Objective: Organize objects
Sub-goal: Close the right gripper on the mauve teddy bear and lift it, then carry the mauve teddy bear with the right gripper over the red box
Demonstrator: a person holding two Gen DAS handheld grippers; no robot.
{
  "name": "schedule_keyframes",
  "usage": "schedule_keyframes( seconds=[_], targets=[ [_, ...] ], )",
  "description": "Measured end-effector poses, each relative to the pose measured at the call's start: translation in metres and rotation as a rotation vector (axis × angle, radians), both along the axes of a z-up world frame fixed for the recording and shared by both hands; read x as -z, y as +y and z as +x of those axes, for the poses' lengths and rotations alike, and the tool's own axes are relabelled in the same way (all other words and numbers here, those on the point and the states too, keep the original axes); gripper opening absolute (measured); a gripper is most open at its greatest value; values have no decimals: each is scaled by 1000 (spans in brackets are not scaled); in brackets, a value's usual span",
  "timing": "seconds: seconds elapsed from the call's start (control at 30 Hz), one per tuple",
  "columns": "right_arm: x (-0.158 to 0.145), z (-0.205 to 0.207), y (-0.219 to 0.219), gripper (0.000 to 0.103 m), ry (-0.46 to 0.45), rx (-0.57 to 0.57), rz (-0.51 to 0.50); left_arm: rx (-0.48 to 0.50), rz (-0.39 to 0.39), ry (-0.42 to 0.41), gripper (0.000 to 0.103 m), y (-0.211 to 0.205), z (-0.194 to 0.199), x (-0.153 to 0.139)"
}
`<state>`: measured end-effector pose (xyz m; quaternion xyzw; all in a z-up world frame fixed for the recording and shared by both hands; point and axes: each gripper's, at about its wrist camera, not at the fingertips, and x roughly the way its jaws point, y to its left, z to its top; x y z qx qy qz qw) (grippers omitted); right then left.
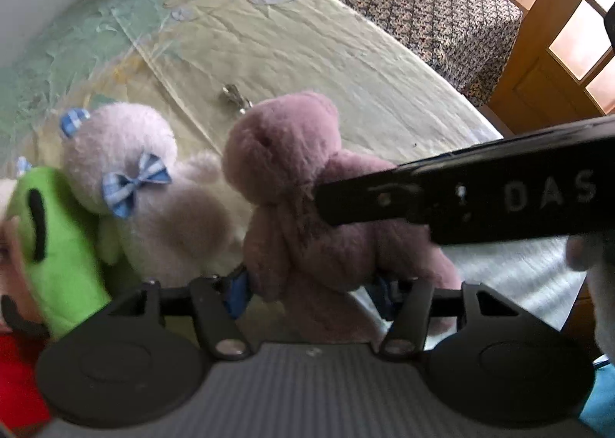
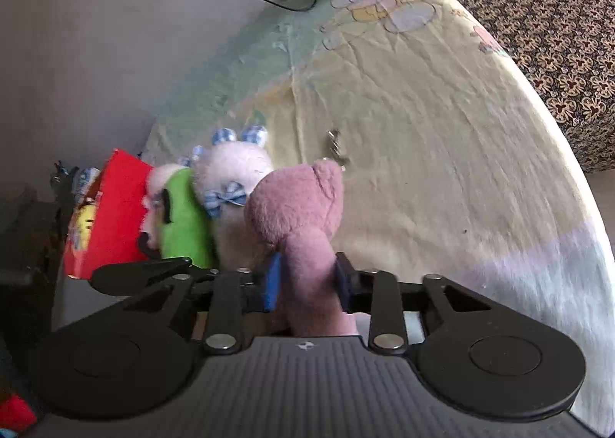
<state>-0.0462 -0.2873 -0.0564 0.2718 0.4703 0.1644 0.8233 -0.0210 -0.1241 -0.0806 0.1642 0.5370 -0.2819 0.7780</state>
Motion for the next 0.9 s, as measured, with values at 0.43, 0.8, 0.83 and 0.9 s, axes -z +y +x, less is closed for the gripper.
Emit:
schedule_keyframes(
  seconds=[0.43, 0.8, 0.83, 0.9],
  targets=[
    [1, -11, 36, 34, -18, -87, -25, -61, 15, -10, 58, 30, -22, -4],
    [-29, -25, 49, 27, -137, -123, -14, -117, -10, -83, 57, 51, -37, -34],
    [-33, -26, 50, 27, -149, -124, -10, -117, -8, -99, 57, 52, -38, -38],
    [-40, -27, 52, 27, -173, -125, 3, -120, -9, -131, 57, 55, -43, -48]
  ],
)
